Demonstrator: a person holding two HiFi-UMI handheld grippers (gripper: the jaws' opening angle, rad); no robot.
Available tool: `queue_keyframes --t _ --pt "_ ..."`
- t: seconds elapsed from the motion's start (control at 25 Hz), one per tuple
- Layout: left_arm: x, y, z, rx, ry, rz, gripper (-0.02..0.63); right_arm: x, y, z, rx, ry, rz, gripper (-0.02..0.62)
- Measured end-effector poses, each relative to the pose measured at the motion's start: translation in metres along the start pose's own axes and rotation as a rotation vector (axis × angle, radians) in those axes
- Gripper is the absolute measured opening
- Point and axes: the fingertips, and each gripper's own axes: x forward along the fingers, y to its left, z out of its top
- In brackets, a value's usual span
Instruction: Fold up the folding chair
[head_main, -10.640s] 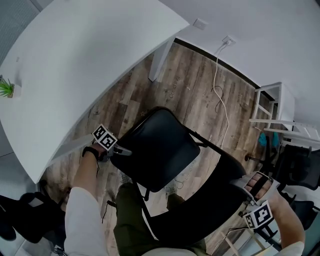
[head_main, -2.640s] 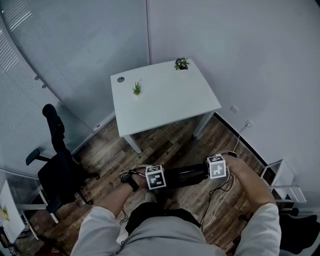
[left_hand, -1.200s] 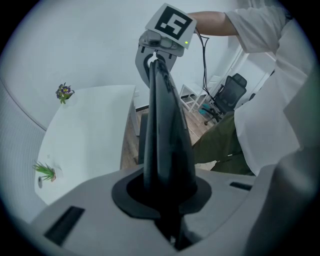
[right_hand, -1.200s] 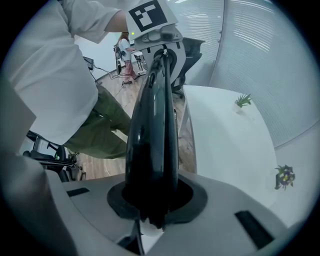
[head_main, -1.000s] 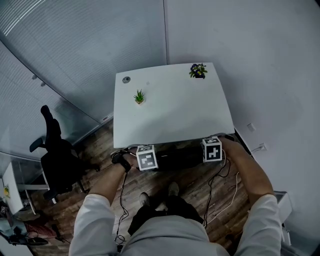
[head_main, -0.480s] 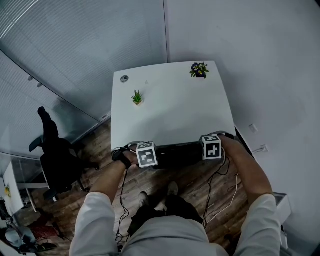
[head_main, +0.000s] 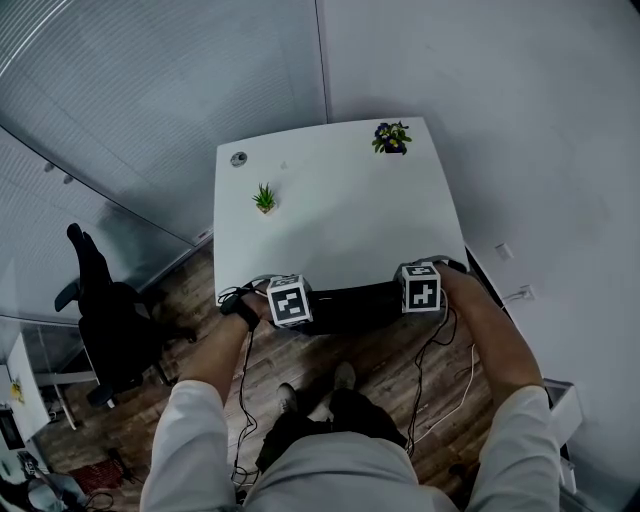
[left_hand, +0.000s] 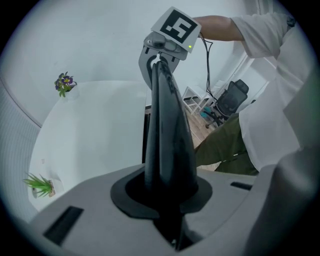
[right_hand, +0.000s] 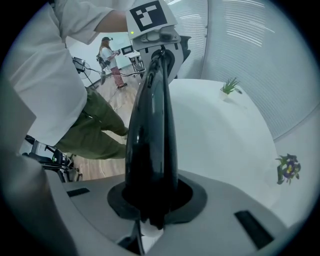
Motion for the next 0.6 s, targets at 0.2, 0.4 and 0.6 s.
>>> queue_keyframes --t 0.2,0.4,0.6 --pt "0.001 0.014 0.004 -0.020 -0.029 -0.019 0.084 0.001 -0.013 0.000 0.013 0.001 0.005 0.075" --pt "-0.005 0.024 0.009 -0.042 -0.062 -0.015 0.101 0.002 -0.024 -0.001 0.030 0.004 -0.013 0.093" --pt "-0.007 0.028 0.011 -0.041 -0.071 -0.029 0.139 0.003 -0.030 -0.001 0.058 0.011 -0.016 0.117"
